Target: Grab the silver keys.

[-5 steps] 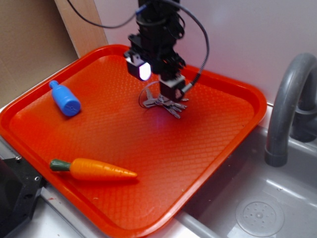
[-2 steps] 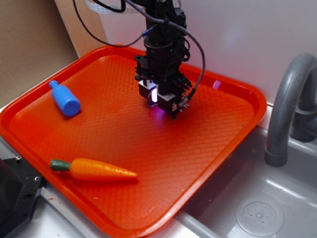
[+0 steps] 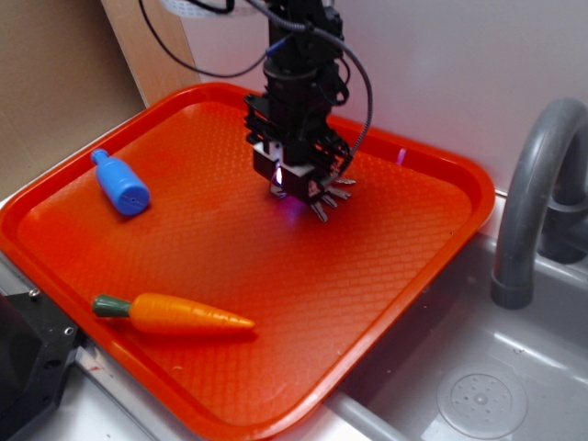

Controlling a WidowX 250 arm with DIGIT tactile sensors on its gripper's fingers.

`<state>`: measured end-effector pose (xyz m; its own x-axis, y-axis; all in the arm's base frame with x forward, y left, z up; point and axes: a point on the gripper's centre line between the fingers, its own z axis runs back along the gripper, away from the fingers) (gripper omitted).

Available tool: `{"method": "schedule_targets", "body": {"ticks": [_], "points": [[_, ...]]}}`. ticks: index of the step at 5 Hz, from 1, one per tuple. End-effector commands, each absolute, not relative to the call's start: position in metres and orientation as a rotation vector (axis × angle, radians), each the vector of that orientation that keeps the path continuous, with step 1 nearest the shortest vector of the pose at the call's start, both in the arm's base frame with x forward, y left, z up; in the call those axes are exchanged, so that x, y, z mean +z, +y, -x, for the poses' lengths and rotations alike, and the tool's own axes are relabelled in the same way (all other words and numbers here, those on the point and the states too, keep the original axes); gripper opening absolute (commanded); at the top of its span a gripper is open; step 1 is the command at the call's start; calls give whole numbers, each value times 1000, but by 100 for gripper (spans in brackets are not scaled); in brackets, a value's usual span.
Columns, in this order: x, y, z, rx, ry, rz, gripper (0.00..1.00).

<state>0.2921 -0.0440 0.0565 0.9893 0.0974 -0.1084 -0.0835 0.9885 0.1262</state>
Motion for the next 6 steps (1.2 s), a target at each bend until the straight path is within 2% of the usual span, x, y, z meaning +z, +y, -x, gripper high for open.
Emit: {"method": "schedule_targets", "body": {"ticks": [1,2,3,4,5,6], "points": [[175,-6,-272,220,10,19,0],[223,22,-253,230,45,112,0],[272,34,-236,236,36,120,0],[296,41,-225,226,40,158,0],[302,42,-209,212,61,180,0],[296,35,-202,213,57,155,0]]}}
